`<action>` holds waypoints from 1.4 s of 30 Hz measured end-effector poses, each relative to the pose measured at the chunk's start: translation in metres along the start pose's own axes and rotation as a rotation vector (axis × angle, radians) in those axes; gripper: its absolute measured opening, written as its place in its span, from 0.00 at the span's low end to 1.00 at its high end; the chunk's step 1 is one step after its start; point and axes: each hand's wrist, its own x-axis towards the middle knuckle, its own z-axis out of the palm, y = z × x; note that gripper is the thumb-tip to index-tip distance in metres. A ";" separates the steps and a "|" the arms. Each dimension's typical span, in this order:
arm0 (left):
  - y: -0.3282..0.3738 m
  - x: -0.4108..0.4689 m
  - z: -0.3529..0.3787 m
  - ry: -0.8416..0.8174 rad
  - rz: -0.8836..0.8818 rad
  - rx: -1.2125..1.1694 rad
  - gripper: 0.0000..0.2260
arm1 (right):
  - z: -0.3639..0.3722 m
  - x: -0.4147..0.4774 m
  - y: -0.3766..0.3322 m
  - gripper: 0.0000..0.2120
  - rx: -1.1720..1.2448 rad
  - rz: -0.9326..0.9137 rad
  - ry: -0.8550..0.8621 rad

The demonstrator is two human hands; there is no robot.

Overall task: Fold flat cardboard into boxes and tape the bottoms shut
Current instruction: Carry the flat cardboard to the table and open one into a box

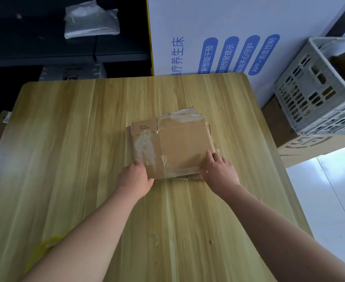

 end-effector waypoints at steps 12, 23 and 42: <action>-0.002 -0.002 -0.011 -0.010 -0.033 -0.209 0.37 | -0.017 -0.002 -0.002 0.24 0.147 0.060 -0.028; -0.003 -0.064 -0.074 0.223 0.178 -0.421 0.32 | -0.079 -0.061 -0.001 0.23 0.377 -0.038 0.238; -0.030 -0.166 -0.040 -0.046 0.182 -0.367 0.25 | -0.085 -0.182 -0.005 0.20 0.363 0.007 0.147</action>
